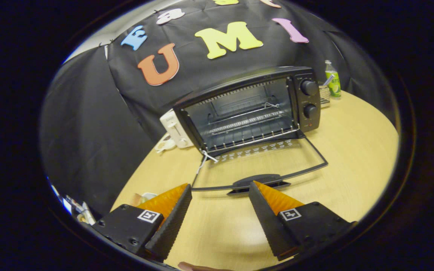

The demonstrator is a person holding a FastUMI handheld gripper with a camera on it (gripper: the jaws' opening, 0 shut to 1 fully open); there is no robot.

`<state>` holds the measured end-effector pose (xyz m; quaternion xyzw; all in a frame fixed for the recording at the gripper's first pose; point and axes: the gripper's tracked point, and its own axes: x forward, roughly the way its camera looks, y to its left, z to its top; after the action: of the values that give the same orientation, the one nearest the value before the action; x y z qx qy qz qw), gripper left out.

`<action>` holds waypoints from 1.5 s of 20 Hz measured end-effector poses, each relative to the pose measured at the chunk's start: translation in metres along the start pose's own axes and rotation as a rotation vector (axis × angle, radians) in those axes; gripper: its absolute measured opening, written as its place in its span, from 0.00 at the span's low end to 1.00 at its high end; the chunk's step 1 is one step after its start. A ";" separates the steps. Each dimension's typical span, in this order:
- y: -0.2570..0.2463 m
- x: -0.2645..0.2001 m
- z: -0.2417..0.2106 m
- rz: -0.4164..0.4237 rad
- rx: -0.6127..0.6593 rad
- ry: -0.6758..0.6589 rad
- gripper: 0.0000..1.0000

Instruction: Open the toaster oven, put the food inside, and close the toaster oven door.

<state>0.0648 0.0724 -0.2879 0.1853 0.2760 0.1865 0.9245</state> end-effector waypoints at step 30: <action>0.131 -0.003 -0.088 0.288 0.245 0.850 0.39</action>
<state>-0.0200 0.2051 -0.2966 0.2366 0.6220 0.3383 0.6653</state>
